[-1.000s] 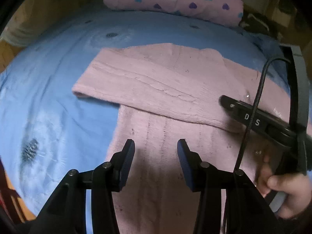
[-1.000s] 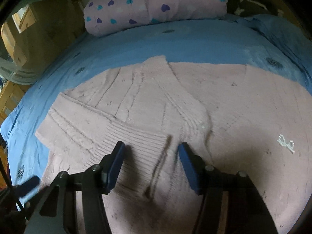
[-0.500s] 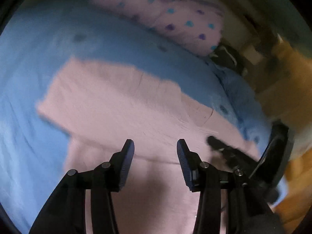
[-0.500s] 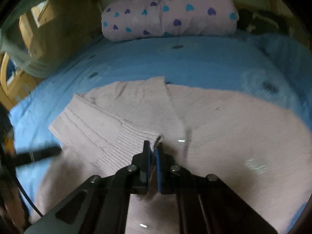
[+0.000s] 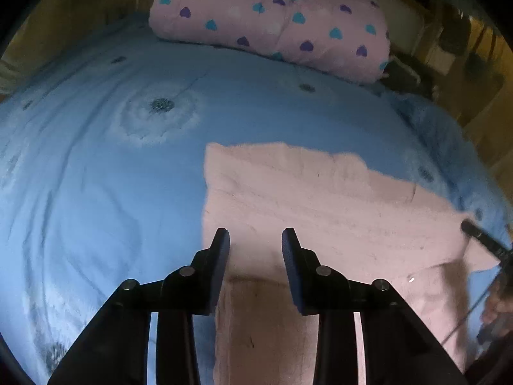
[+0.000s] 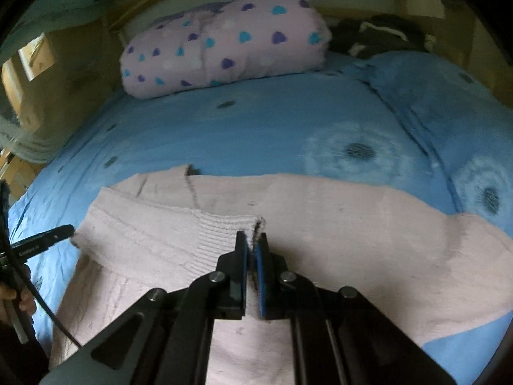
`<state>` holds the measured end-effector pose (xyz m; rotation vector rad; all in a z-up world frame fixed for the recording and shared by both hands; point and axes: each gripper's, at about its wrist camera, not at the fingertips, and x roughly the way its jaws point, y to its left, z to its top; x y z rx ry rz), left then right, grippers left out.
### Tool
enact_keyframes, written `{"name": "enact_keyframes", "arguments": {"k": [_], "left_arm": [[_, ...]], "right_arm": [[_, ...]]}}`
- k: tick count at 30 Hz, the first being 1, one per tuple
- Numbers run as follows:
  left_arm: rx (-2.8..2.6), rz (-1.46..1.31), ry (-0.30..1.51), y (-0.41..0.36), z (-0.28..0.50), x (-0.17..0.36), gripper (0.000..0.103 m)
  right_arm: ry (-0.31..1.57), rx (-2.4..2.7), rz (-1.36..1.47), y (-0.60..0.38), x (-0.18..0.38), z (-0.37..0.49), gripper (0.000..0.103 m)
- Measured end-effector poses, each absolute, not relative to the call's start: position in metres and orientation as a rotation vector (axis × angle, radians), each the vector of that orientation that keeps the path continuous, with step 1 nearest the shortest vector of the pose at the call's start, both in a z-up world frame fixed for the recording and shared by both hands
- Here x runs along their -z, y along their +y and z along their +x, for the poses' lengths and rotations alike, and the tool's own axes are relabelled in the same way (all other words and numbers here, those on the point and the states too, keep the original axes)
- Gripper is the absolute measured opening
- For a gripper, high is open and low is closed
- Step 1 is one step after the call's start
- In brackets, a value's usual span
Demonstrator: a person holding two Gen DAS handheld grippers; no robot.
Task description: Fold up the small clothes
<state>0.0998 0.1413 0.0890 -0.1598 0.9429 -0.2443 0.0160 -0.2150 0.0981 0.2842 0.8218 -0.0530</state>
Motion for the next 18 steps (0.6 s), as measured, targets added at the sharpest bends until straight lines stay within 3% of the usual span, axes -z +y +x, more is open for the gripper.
{"name": "enact_keyframes", "arguments": {"k": [5, 11, 18], "left_arm": [[0.273, -0.148, 0.936, 0.149, 0.112, -0.079, 0.014], [0.234, -0.197, 1.08, 0.133, 0.139, -0.038, 0.014], [0.209, -0.182, 1.046, 0.13, 0.132, -0.027, 0.014]], "right_arm": [[0.81, 0.071, 0.256, -0.228, -0.109, 0.006, 0.005], [0.834, 0.101, 0.251, -0.242, -0.102, 0.004, 0.005], [1.046, 0.154, 0.292, -0.239, -0.047, 0.022, 0.006]]}}
